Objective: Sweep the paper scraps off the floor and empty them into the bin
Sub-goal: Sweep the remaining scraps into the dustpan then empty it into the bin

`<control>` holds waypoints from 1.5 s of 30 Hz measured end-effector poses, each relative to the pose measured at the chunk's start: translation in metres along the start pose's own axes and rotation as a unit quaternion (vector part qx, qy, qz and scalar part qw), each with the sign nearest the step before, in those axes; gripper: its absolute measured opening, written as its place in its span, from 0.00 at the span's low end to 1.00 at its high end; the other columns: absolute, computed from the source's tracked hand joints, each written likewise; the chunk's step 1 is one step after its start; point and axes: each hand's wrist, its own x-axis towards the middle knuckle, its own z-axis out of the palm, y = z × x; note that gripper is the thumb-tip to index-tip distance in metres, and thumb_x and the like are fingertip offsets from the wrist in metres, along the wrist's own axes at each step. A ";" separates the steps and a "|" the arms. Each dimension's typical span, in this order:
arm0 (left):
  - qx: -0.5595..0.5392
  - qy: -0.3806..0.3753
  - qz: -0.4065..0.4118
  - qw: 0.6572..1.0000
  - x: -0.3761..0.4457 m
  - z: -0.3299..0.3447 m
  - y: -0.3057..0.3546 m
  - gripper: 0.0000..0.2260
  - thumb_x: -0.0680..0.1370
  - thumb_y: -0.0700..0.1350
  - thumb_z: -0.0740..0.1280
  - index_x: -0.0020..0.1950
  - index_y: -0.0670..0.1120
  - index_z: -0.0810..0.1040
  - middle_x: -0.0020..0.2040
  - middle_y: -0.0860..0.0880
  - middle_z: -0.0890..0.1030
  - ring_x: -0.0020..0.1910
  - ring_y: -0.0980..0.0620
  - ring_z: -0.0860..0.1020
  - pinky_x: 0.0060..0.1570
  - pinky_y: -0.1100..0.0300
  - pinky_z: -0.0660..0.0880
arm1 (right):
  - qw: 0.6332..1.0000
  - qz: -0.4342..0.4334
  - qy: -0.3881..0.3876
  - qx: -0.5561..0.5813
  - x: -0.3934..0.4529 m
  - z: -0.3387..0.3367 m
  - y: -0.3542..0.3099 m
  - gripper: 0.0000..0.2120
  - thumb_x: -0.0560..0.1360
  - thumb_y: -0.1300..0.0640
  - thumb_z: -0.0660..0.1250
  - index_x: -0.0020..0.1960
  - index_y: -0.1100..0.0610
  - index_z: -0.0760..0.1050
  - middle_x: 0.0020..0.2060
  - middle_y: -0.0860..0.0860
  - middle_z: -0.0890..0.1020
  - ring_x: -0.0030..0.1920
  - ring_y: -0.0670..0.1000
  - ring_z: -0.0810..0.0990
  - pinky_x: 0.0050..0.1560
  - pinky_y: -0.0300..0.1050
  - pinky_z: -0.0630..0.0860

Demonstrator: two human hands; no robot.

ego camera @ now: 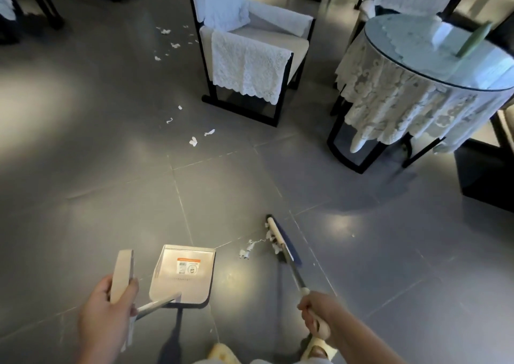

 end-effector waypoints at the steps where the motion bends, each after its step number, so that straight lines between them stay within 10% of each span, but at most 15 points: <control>1: -0.002 -0.005 0.003 1.000 0.002 -0.002 -0.002 0.04 0.77 0.41 0.70 0.51 0.44 0.79 0.37 0.41 0.81 0.34 0.40 0.81 0.39 0.56 0.77 | 0.999 0.006 -0.021 0.029 -0.004 0.006 0.000 0.12 0.74 0.73 0.60 0.34 0.63 0.67 0.17 0.54 0.67 0.12 0.48 0.64 0.14 0.31 0.60; 4: -0.011 -0.028 0.005 1.000 0.005 -0.008 -0.005 0.06 0.76 0.37 0.70 0.52 0.44 0.78 0.37 0.40 0.80 0.33 0.42 0.79 0.25 0.70 0.69 | 0.994 0.048 -0.076 0.068 -0.009 0.010 -0.016 0.13 0.77 0.68 0.59 0.34 0.61 0.65 0.16 0.53 0.67 0.11 0.46 0.65 0.11 0.30 0.60; 13: 0.021 -0.079 0.034 0.996 0.016 -0.012 -0.007 0.07 0.75 0.36 0.71 0.51 0.43 0.80 0.36 0.39 0.80 0.34 0.40 0.78 0.24 0.74 0.69 | 0.982 0.035 -0.071 0.171 -0.025 -0.051 -0.029 0.14 0.79 0.62 0.59 0.34 0.59 0.66 0.18 0.51 0.66 0.12 0.45 0.64 0.12 0.29 0.59; 25: 0.039 -0.084 0.021 0.996 -0.001 0.034 0.006 0.03 0.77 0.42 0.70 0.49 0.45 0.79 0.36 0.41 0.81 0.32 0.39 0.79 0.41 0.47 0.78 | 0.983 -0.021 0.154 0.093 0.001 -0.164 -0.027 0.14 0.75 0.70 0.60 0.32 0.63 0.66 0.14 0.54 0.67 0.10 0.47 0.64 0.13 0.30 0.59; 33: 0.052 -0.073 0.011 0.996 -0.046 0.081 0.048 0.03 0.78 0.43 0.69 0.50 0.45 0.79 0.39 0.42 0.82 0.34 0.40 0.80 0.39 0.53 0.76 | 0.981 -0.032 0.159 0.109 0.042 -0.235 -0.058 0.15 0.76 0.71 0.58 0.32 0.60 0.64 0.12 0.53 0.65 0.09 0.46 0.64 0.13 0.28 0.59; 38: 0.048 -0.047 -0.004 0.998 -0.071 0.110 0.073 0.05 0.78 0.45 0.69 0.50 0.44 0.79 0.40 0.42 0.82 0.37 0.39 0.80 0.41 0.51 0.75 | 0.987 0.016 0.138 0.085 0.062 -0.250 -0.057 0.05 0.75 0.74 0.60 0.41 0.68 0.68 0.29 0.57 0.68 0.11 0.48 0.67 0.13 0.32 0.64; 45: 0.052 -0.045 -0.008 0.998 -0.078 0.140 0.089 0.07 0.78 0.44 0.70 0.50 0.40 0.80 0.41 0.40 0.81 0.35 0.39 0.80 0.39 0.52 0.76 | 0.996 0.005 0.087 0.025 0.035 -0.191 -0.008 0.09 0.73 0.72 0.58 0.36 0.65 0.68 0.18 0.55 0.66 0.14 0.49 0.64 0.19 0.33 0.63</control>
